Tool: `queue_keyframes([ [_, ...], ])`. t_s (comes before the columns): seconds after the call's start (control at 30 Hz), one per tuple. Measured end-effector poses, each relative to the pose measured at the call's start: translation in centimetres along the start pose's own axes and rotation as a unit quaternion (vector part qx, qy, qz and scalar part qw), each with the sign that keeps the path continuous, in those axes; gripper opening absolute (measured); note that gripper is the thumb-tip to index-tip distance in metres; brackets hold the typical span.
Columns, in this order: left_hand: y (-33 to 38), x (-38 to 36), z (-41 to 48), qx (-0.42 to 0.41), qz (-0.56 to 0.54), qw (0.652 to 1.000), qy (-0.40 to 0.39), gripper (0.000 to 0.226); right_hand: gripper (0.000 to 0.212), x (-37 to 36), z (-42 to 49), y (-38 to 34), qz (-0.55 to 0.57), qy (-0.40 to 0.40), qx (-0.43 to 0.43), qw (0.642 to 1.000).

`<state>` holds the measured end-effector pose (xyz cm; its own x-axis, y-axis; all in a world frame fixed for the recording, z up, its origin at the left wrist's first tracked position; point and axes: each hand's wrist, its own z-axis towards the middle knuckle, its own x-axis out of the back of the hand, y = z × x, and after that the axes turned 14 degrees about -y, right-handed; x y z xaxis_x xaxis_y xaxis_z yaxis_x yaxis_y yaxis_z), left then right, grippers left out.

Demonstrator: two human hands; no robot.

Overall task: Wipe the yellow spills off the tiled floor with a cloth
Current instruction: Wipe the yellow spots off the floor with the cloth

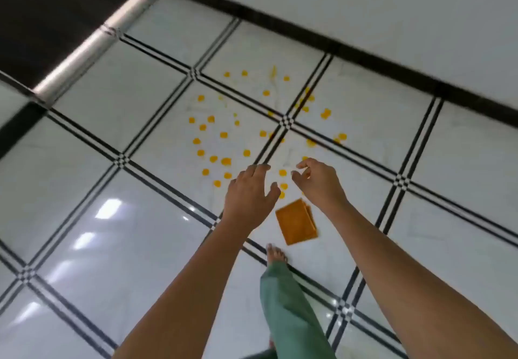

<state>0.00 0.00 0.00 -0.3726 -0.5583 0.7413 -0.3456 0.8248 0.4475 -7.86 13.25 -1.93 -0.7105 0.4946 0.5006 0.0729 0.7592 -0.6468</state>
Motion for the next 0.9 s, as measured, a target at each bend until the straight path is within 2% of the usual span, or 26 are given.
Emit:
queue_keyframes([
  [0.13,-6.1,-7.9,8.7,0.021,0.003,0.998,-0.054,0.046,0.028,-6.2,8.9,7.7,0.021,0.001,-0.076,0.997],
  [0.33,-16.9,-25.0,19.4,0.049,-0.010,0.992,-0.117,0.046,0.027,-19.0,20.8,22.2,0.041,-0.018,-0.174,0.984],
  [0.43,-20.7,-30.8,22.4,0.043,0.010,0.993,-0.112,0.046,0.038,-23.8,24.0,26.8,0.095,-0.023,-0.225,0.970],
  [0.5,-23.2,-34.6,24.4,0.028,0.021,0.994,-0.103,0.046,0.045,-27.3,26.3,30.2,0.083,-0.002,-0.236,0.968],
  [0.57,-25.2,-37.4,25.7,0.017,0.030,0.995,-0.094,0.046,0.039,-30.0,27.8,32.7,0.053,0.038,-0.222,0.973],
  [0.63,-26.9,-39.3,26.5,-0.004,0.032,0.997,-0.073,0.043,0.024,-31.3,28.6,33.8,0.023,0.096,-0.195,0.976],
  [0.73,-28.8,-40.3,27.3,-0.048,0.026,0.999,-0.004,0.041,0.016,-30.9,29.4,33.2,0.083,0.161,-0.148,0.972],
  [0.83,-30.0,-38.9,29.1,-0.069,0.036,0.996,0.046,0.044,0.013,-28.6,32.3,30.5,0.159,0.259,-0.075,0.950],
  [0.9,-30.9,-37.3,30.4,-0.067,0.031,0.995,0.067,0.045,0.014,-27.7,34.9,29.2,0.106,0.292,-0.016,0.950],
])
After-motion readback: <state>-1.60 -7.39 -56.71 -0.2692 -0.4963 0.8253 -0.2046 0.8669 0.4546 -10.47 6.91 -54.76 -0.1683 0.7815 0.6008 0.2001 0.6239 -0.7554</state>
